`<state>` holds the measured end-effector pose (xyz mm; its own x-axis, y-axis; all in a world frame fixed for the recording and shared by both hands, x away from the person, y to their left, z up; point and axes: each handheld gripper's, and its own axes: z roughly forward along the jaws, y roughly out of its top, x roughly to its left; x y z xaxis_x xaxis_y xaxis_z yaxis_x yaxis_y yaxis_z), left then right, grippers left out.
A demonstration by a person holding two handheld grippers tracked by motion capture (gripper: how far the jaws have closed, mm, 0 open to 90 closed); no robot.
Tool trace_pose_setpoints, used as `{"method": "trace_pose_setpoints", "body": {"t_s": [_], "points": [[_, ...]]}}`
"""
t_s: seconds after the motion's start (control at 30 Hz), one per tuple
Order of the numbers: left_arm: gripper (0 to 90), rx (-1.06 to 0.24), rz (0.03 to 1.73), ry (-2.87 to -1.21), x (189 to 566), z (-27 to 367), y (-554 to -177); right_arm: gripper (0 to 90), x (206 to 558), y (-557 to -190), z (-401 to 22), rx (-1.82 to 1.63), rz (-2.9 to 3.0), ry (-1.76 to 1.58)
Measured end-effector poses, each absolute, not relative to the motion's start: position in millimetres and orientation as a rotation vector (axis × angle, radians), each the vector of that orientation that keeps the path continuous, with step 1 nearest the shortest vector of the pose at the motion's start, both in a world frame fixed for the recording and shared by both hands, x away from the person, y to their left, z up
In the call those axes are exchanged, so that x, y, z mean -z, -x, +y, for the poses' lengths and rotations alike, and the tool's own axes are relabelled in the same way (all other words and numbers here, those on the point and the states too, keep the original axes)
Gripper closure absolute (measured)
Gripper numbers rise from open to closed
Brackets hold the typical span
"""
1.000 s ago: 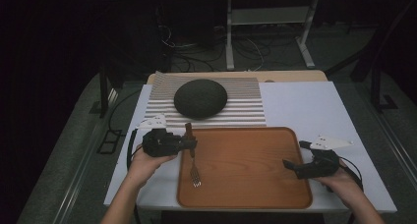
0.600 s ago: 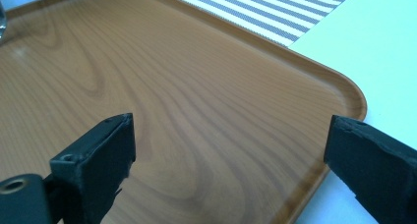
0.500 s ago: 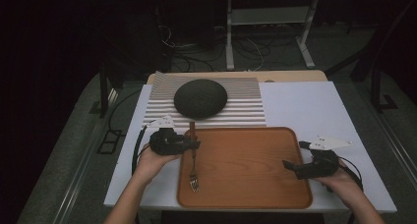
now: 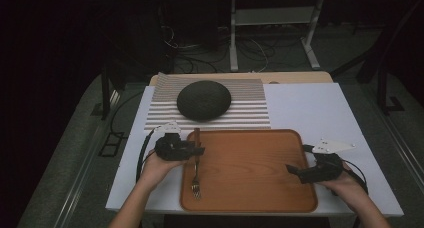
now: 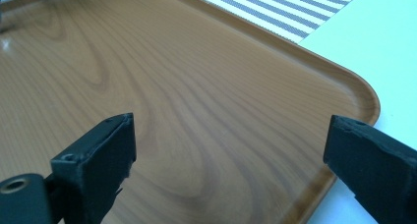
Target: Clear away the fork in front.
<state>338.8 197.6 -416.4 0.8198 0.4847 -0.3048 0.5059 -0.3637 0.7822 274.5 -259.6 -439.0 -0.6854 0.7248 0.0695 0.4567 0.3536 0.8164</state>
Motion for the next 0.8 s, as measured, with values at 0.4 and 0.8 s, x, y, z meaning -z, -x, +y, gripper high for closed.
{"method": "trace_pose_setpoints", "body": {"t_s": [0.4, 0.8], "points": [[63.3, 0.057, 0.761, -2.084, 432.1, 191.4, -339.2, 5.6, 438.8, -274.8, -260.2, -1.251, 2.313, -1.047], [62.3, 0.07, 0.768, -2.155, 443.5, 182.8, -343.0, 5.7, 439.2, -274.9, -259.8, -1.246, 2.32, -1.047]]}}
